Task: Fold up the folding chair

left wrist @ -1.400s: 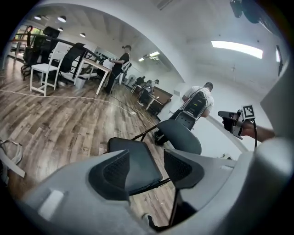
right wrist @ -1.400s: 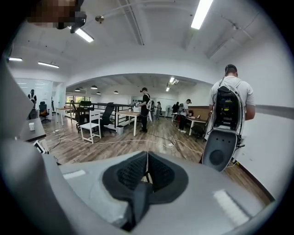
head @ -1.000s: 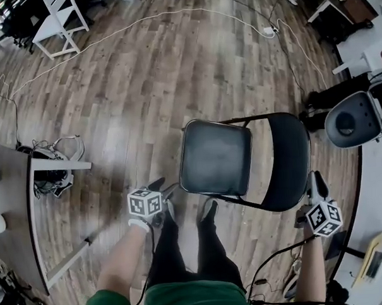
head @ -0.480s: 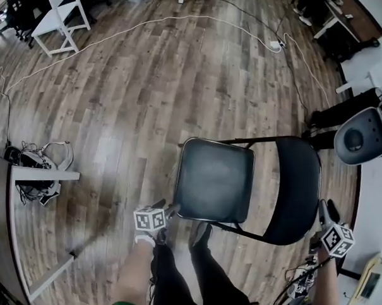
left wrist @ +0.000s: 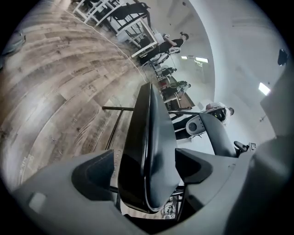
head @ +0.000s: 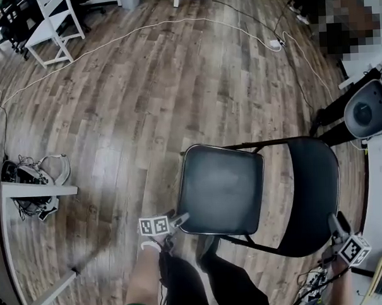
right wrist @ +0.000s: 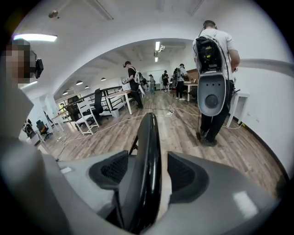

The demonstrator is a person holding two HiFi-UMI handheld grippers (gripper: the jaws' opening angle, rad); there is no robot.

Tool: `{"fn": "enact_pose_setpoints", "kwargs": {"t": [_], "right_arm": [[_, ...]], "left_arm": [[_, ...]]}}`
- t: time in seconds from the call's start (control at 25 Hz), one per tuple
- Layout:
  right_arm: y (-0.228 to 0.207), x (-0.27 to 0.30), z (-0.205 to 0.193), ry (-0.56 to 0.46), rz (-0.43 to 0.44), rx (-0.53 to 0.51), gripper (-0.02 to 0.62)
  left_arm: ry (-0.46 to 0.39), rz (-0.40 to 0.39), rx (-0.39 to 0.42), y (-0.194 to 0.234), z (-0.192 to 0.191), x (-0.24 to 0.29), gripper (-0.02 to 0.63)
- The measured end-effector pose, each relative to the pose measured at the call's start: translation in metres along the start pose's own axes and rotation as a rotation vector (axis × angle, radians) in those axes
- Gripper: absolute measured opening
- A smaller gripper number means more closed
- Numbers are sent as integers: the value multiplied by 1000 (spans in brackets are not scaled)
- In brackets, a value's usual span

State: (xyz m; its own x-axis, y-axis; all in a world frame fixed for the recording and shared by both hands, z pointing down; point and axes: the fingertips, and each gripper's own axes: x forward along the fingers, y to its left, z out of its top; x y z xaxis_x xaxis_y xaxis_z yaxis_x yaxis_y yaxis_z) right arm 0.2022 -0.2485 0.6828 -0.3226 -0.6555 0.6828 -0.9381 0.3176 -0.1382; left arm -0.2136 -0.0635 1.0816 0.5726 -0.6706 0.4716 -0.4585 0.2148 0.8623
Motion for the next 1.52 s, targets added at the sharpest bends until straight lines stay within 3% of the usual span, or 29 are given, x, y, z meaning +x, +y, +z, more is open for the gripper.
{"fn": "enact_pose_setpoints", "kwargs": {"t": [0.12,0.28,0.4,0.76,0.92,1.2,1.52], "right_arm": [[1,13,-18,49,32,26,270],[3,20,-32,95,34,26,265],[1,20,-33,83,16,32,191],[2,17,-24,33,40,62,173],[-3,14,-18,21,57,68,170],[-5,-9,13,-15,58,89,153],[-24,-45,41,-45,19,107,143]], "left_arm": [[12,-47,-30,0,-3,12,420],[82,-28,-3,4,-8,20,420],[106,-11,-3,6,-11,25,417],[124,16,-15,3,-12,29,405],[87,36,-42,-10,-14,24,403],[77,38,-32,-77,-12,20,405],[59,31,-8,-184,-25,23,403]]}}
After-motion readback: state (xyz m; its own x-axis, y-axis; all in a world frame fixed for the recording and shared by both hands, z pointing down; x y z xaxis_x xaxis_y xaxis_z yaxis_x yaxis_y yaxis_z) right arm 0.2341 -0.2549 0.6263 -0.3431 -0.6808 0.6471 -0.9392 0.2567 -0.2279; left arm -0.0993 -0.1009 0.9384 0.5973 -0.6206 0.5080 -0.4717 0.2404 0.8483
